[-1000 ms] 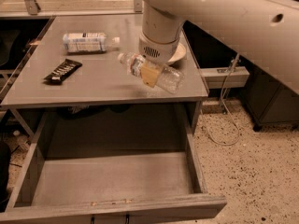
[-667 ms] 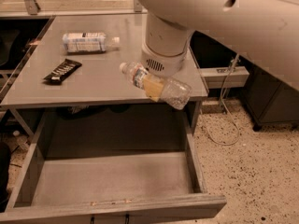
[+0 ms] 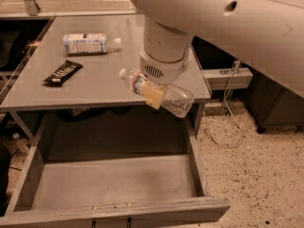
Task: Place water bottle into top drawer
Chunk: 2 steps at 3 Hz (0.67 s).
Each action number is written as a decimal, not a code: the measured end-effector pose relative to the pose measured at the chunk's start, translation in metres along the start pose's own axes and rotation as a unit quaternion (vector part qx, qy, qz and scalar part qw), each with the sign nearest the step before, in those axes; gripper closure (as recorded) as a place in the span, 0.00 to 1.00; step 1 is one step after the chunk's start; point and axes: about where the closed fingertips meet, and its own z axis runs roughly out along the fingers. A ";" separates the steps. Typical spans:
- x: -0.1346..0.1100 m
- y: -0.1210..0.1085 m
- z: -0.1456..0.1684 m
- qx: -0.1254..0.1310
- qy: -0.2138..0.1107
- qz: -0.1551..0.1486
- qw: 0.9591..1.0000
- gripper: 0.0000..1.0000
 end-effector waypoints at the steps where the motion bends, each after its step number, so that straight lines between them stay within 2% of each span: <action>1: 0.010 0.037 0.005 -0.019 0.007 0.016 1.000 1.00; 2: 0.018 0.087 0.034 -0.069 0.019 0.018 0.997 1.00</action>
Offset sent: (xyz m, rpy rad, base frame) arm -0.1128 0.0488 -0.0935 0.0723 0.2481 -0.0147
